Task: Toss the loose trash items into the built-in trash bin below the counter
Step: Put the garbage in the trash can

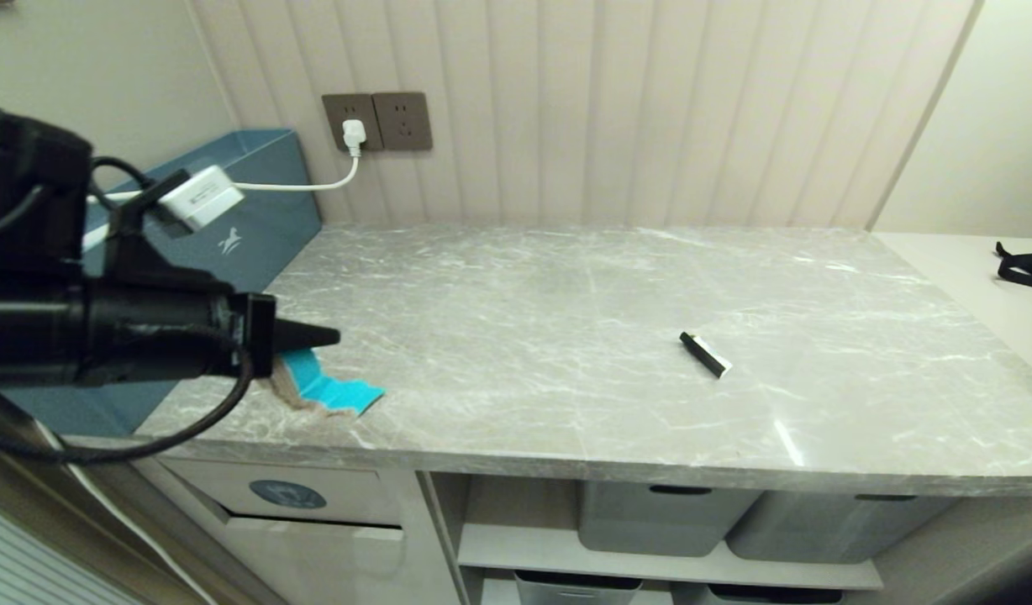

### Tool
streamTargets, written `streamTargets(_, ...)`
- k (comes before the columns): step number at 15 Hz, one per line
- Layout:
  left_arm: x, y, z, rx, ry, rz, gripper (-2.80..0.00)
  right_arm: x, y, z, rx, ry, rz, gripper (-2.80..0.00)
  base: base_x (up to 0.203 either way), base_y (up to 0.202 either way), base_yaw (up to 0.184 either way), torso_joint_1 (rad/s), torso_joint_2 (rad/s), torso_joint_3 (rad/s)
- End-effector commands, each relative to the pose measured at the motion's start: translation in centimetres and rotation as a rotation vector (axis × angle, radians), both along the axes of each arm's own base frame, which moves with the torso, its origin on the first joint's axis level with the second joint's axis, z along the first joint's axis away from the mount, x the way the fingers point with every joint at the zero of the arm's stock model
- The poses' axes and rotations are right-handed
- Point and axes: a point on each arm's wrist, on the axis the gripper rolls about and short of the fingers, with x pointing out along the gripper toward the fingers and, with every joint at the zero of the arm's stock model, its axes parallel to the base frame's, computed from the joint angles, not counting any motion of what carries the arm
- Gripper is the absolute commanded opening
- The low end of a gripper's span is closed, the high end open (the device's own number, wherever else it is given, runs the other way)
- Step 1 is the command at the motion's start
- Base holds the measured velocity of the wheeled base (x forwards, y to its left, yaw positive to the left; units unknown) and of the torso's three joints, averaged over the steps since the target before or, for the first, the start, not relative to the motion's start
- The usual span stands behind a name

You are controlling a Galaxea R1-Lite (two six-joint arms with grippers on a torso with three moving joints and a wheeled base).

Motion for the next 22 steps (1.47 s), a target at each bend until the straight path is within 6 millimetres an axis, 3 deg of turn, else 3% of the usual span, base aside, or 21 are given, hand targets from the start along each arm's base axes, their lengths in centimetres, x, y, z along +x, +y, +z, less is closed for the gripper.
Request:
streamTargets(1,-5.7,2.2,0.3,-0.026,-0.08,0.028,-2.8,0.0,0.0,0.0,0.0,0.001,0.0,-2.8,0.0,0.0,0.0,0.0,0.0,0.0)
streamTargets(4,-10.6,6.0,-2.3,-0.036,-0.098,0.246,-2.8,0.0,0.0,0.0,0.0,0.001,0.0,-2.8,0.0,0.0,0.0,0.0,0.0,0.0)
streamTargets(6,-13.1,7.3,-4.6,-0.044,-0.106,0.382,-2.8,0.0,0.0,0.0,0.0,0.001,0.0,-2.8,0.0,0.0,0.0,0.0,0.0,0.0)
streamTargets(12,-14.8,7.8,-10.9,0.027,-0.301,0.505,-2.8,0.0,0.0,0.0,0.0,0.001,0.0,-2.8,0.0,0.0,0.0,0.0,0.0,0.0)
streamTargets(15,-17.2,7.2,-14.3,0.077,-0.4,0.505,-2.8,0.0,0.0,0.0,0.0,0.001,0.0,-2.8,0.0,0.0,0.0,0.0,0.0,0.0)
streamTargets(19,-19.9,6.7,-16.8,0.105,-0.45,0.535,-2.8,0.0,0.0,0.0,0.0,0.001,0.0,-2.8,0.0,0.0,0.0,0.0,0.0,0.0)
streamTargets(22,-20.5,6.7,-17.9,0.147,-0.4,0.571,-2.8,0.0,0.0,0.0,0.0,0.001,0.0,-2.8,0.0,0.0,0.0,0.0,0.0,0.0)
